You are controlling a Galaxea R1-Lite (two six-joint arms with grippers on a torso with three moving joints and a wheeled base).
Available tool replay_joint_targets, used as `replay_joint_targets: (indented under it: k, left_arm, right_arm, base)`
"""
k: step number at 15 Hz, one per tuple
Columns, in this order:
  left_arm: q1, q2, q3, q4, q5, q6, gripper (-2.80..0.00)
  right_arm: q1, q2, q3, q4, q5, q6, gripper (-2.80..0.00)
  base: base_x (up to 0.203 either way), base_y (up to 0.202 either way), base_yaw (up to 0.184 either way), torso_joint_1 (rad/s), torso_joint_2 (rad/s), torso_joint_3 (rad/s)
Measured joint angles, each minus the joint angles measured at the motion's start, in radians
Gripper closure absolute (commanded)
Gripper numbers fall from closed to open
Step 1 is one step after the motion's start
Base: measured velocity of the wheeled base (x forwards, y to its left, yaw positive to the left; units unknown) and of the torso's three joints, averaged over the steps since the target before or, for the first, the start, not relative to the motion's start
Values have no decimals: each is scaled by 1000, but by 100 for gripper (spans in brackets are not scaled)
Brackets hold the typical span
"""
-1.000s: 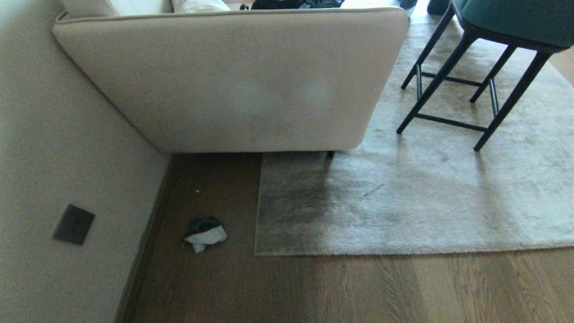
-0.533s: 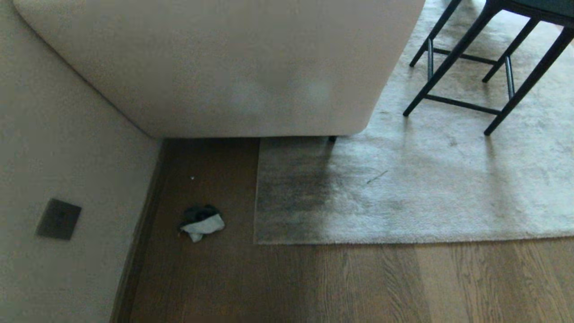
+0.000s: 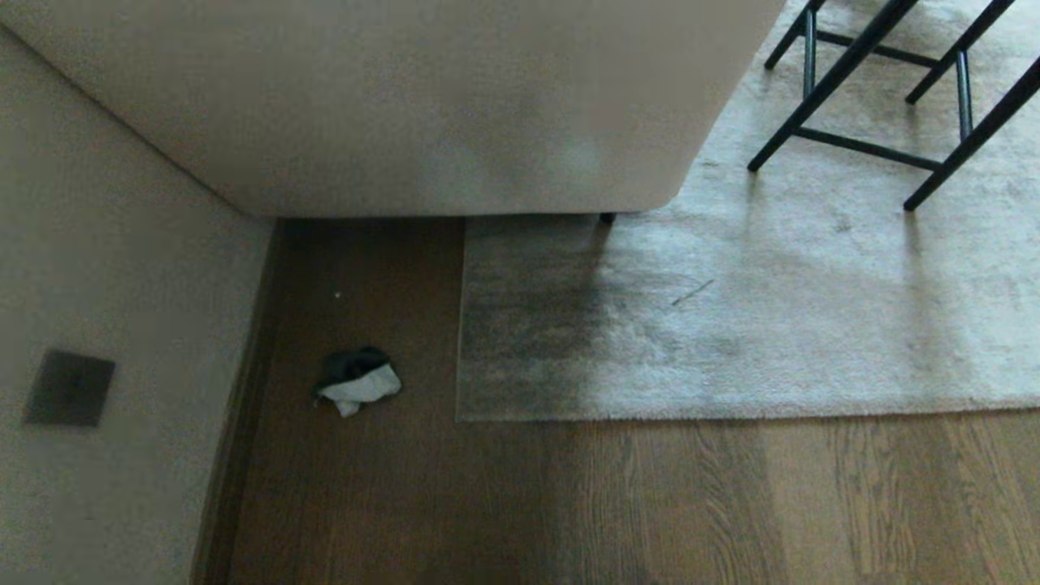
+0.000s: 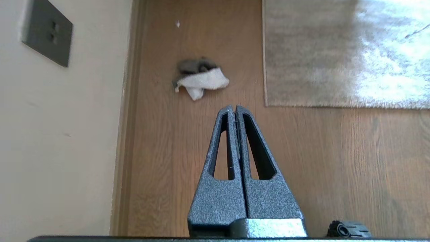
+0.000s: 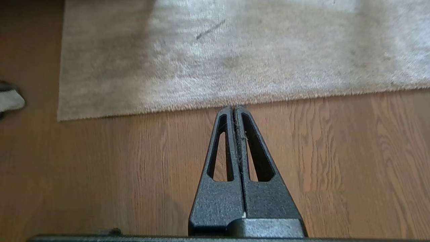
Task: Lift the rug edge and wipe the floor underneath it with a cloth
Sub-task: Pick up the rag
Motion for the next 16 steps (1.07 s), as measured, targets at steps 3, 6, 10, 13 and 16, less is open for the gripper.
replay_joint_targets:
  k: [3,6,10,13,16]
  left_arm:
    - [0,0,0,-1,4,-8,0]
    - [0,0,0,-1,4,-14,0]
    - [0,0,0,-2,4,-17,0]
    - [0,0,0,-2,6,-25,0]
    - [0,0,0,-3,6,-28,0]
  right_arm:
    - [0,0,0,0,0,0,0]
    - [0,0,0,0,0,0,0]
    - [0,0,0,0,0,0,0]
    - [0,0,0,0,0,0,0]
    - [0,0,0,0,0,0,0]
  base:
    - [0,0,0,1,2,-196]
    - [0,0,0,2,0,-197]
    - [0,0,0,2,3,-199]
    - [0,0,0,2,4,-199]
    - [0,0,0,2,3,-198]
